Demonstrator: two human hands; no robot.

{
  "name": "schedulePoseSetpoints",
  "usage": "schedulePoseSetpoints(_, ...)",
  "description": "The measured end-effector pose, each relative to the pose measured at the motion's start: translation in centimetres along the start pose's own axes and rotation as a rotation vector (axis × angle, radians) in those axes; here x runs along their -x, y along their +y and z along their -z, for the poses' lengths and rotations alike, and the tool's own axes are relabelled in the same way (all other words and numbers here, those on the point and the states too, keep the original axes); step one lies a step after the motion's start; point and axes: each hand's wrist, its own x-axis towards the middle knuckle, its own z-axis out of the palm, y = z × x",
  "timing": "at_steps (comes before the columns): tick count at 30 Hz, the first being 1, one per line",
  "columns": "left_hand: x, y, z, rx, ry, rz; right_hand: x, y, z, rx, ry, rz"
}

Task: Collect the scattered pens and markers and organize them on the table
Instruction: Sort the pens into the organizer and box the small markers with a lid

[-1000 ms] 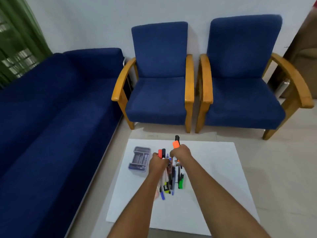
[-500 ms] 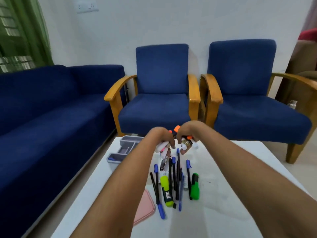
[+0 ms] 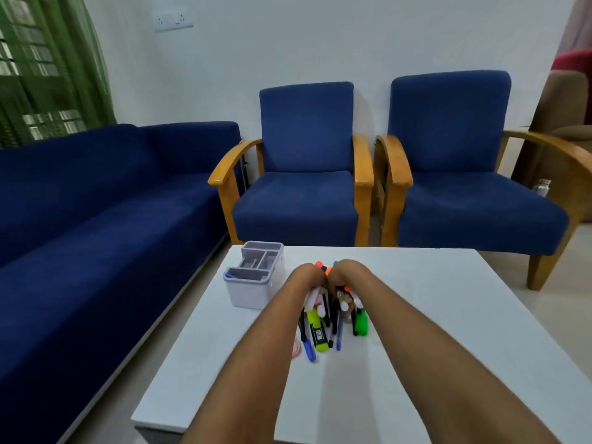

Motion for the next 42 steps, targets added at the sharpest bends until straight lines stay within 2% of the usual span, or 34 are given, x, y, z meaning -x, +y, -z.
schedulePoseSetpoints(8,-1.1,1.0,0.1,-0.074,-0.064,0.007,-0.4,1.4,0.7,0.098,-0.082,-0.06)
schedulePoseSetpoints(12,-0.1,1.5,-0.2,0.015,-0.066,0.039,0.2,2.2,0.6,-0.05,-0.05,-0.083)
schedulePoseSetpoints(15,0.4,1.8,-0.4,0.175,-0.021,0.055,0.1,3.1,0.7,-0.136,-0.126,-0.152)
schedulePoseSetpoints(17,0.5,1.8,-0.5,0.182,-0.008,0.063,-0.1,3.7,0.5,-0.236,-0.183,-0.187)
schedulePoseSetpoints(20,1.2,1.7,-1.0,0.229,-0.022,0.13,0.8,3.9,0.3,-0.397,-0.049,-0.128)
schedulePoseSetpoints(24,0.5,0.9,-1.3,0.351,-0.032,0.2,2.5,3.6,0.4,-0.21,0.14,-0.141)
schedulePoseSetpoints(27,0.4,0.1,-1.4,0.349,0.065,0.199,2.4,3.0,0.4,-0.149,0.31,-0.088)
schedulePoseSetpoints(30,0.5,-1.0,-1.8,0.469,0.115,0.185,2.1,1.9,0.0,-0.22,0.476,-0.009)
schedulePoseSetpoints(32,0.5,-1.6,-2.2,0.613,0.198,0.139,1.8,1.1,-0.4,-0.424,0.458,0.013)
schedulePoseSetpoints(35,1.0,-2.2,-2.5,0.927,0.425,-0.108,1.3,0.4,-0.9,-0.83,0.351,0.084)
schedulePoseSetpoints(38,2.5,-2.4,-3.2,1.054,0.533,-0.312,1.0,0.4,-1.2,-0.976,0.365,0.145)
schedulePoseSetpoints(40,2.8,-2.5,-3.8,1.203,0.593,-0.34,0.7,1.0,-1.2,-1.035,0.439,0.147)
schedulePoseSetpoints(42,2.9,-2.9,-4.4,1.333,0.69,-0.285,0.6,1.8,-0.9,-1.153,0.492,0.152)
